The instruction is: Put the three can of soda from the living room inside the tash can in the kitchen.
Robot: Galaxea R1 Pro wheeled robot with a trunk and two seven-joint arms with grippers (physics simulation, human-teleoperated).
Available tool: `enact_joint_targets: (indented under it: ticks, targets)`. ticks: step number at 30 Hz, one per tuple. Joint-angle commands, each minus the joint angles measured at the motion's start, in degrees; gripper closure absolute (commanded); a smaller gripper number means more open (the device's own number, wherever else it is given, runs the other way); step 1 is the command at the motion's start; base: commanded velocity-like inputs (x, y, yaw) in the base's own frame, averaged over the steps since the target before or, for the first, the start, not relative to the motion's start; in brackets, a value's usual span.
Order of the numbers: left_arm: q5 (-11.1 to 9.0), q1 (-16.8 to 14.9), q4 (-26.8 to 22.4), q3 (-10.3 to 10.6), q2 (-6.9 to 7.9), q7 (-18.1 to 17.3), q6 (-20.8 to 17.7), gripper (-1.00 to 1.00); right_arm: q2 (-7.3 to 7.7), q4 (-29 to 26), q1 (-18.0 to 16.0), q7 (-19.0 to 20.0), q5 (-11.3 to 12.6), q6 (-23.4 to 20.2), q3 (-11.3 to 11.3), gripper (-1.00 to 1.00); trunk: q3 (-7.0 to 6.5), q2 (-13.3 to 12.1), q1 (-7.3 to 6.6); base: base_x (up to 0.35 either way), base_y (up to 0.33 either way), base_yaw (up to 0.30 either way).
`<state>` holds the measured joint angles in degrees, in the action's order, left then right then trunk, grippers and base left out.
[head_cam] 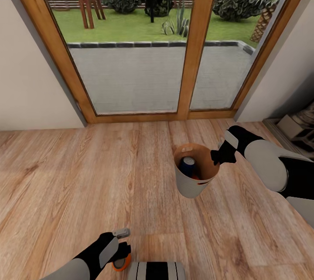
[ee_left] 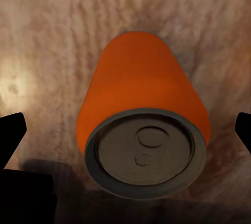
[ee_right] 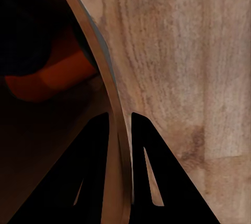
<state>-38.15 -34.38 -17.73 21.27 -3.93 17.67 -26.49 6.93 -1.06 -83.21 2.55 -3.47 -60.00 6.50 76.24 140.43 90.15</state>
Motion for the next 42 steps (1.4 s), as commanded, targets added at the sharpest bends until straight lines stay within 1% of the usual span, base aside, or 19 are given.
enact_joint_targets:
  ticks: [1, 10, 19, 28, 33, 42]
  targets:
    - [0.00, 0.00, 0.09, 0.02, -0.02, 0.00, 0.10, -1.00, 0.00, 0.00, -0.02, 0.26, 1.19, 0.00, 0.97, 1.00, 0.00, 0.00, -0.01, 0.000, 0.000, 0.000]
    - [0.00, 0.01, 0.39, 0.09, -0.27, 0.00, 0.45, -1.00, 0.01, 0.00, -0.02, 0.26, 1.19, 0.00, 0.97, 1.00, 0.00, 0.00, -0.01, 0.000, 0.000, 0.000]
    - [0.07, 0.04, 0.42, 0.21, -1.06, 0.00, 0.48, -1.00, 0.01, 0.00, -0.02, 0.26, 1.19, 0.00, 0.97, 1.00, 0.00, 0.00, -0.01, 0.000, 0.000, 0.000]
    - [0.01, 0.38, 0.73, 1.22, -1.33, 0.00, 1.69, -1.00, 0.01, 0.04, -0.02, 0.26, 1.19, 0.00, 0.97, 1.00, 0.00, 0.00, -0.01, 0.000, 0.000, 0.000]
    - [0.00, 0.43, 0.75, 1.29, -1.34, 0.00, 1.83, -1.00, 0.00, 0.01, -0.02, 0.26, 1.19, 0.00, 0.97, 1.00, 0.89, 2.01, 1.09, 0.000, 0.000, 0.000]
    - [0.02, 0.45, 0.76, 1.32, -1.35, 0.00, 1.96, -1.00, -0.02, 0.04, -0.02, 0.26, 1.19, 0.00, 0.96, 1.00, 0.89, 2.01, 1.09, 0.000, 0.000, 0.000]
